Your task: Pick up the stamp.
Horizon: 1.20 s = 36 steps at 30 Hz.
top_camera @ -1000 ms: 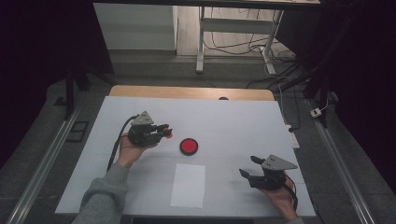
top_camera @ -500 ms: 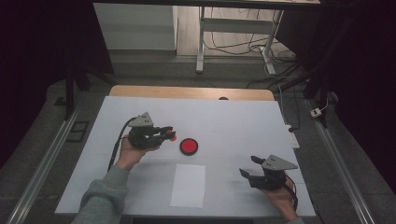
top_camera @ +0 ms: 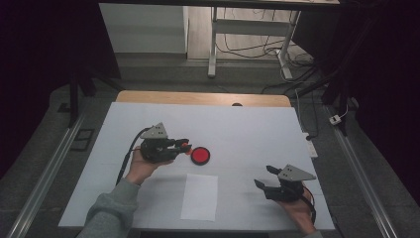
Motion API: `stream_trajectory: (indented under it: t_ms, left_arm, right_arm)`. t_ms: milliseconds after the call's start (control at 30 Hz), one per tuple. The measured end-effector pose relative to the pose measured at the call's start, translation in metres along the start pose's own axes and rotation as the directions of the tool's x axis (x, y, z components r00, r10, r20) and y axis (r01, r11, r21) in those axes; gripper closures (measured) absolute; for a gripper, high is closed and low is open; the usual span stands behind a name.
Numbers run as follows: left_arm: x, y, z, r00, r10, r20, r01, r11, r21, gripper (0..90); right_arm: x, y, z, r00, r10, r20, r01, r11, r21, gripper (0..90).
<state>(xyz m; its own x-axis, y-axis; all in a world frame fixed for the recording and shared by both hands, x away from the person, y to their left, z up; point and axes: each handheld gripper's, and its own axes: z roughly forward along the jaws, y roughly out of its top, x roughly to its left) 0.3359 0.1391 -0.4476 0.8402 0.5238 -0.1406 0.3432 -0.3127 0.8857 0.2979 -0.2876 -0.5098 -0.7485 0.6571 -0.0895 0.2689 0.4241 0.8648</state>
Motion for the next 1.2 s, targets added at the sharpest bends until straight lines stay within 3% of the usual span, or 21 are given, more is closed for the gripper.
stream_trajectory:
  t_ms: [567,767,1200]
  left_arm:
    - [-0.022,0.001,0.011,0.9970,0.038,0.067,-0.040,0.9988,0.029,72.1]
    - [-0.030,-0.004,0.019,0.9937,0.036,0.106,-0.041,0.9978,0.052,72.1]
    - [-0.046,-0.010,0.030,0.9880,0.053,0.145,-0.068,0.9928,0.099,72.1]
  right_arm:
    - [0.002,0.000,0.000,0.9999,-0.012,0.001,0.012,1.000,0.008,29.9]
    - [0.001,0.001,0.001,0.9999,-0.015,0.003,0.014,1.000,0.009,30.0]
    - [0.002,0.001,0.003,0.9997,-0.022,-0.007,0.022,1.000,0.008,30.0]
